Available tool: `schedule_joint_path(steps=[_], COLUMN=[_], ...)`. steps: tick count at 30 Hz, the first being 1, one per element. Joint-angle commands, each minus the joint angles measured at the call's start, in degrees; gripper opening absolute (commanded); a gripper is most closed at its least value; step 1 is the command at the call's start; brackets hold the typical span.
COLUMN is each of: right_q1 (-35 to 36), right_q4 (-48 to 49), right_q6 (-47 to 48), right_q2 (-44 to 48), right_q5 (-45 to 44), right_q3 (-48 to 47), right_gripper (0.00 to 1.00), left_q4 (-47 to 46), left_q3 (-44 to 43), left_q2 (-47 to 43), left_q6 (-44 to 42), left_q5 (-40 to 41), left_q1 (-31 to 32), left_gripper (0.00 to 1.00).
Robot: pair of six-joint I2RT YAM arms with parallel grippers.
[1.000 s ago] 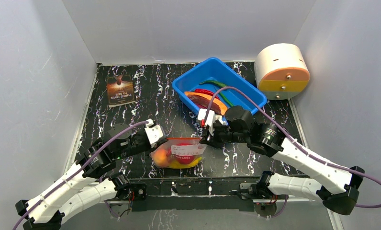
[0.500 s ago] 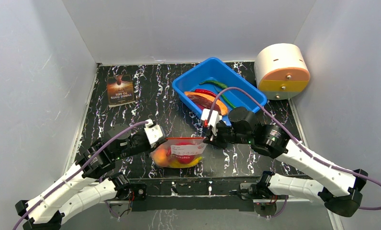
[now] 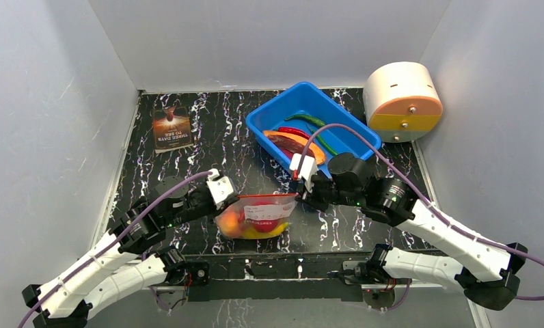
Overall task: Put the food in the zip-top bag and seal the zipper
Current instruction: Zip the zipper food storage bag at the center of the board, then place the zipper food storage bag at the center of the board.
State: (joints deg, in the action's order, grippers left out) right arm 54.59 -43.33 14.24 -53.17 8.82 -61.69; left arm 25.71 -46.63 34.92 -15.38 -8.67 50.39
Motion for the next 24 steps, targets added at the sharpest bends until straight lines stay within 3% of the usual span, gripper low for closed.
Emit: schedule_joint_path(steps=[1,5,15,19,21,24], right_q1=[-1.0,-1.0,-1.0,-1.0,-1.0,-1.0], right_q4=[-5.2,-5.1,6.8,9.7,10.7,11.4], right_q6=[0.9,0.5,-4.3,-6.2,-7.0,-7.9], right_q2=[2.6,2.5,3.2,3.7,4.0,4.4], right_q5=[-9.1,-12.4,-8.1,-6.9,-6.0,-5.7], right_q3=[-2.9,-2.7,-2.9,-2.8,-2.7,-2.4], right_gripper=[0.00,0.02,0.60,0.75,0.93,0.98], left_q4=[2.7,2.5,-4.3,-3.2,-2.9,-2.7], left_q3=[-1.3,-1.0,-0.9,-1.9,-2.0,-1.7], left_q2=[-0.7,-0.3,3.5,8.2,9.3,9.7], left_q6=[0.4,1.8,15.6,20.2,21.4,23.4], left_q5=[6.9,7.9,14.8,22.6,27.2,36.2], left_q1=[-0.6,-0.6,-0.7,-0.7,-0.7,-0.7], left_gripper=[0.00,0.00,0.00,0.00,0.00,0.00])
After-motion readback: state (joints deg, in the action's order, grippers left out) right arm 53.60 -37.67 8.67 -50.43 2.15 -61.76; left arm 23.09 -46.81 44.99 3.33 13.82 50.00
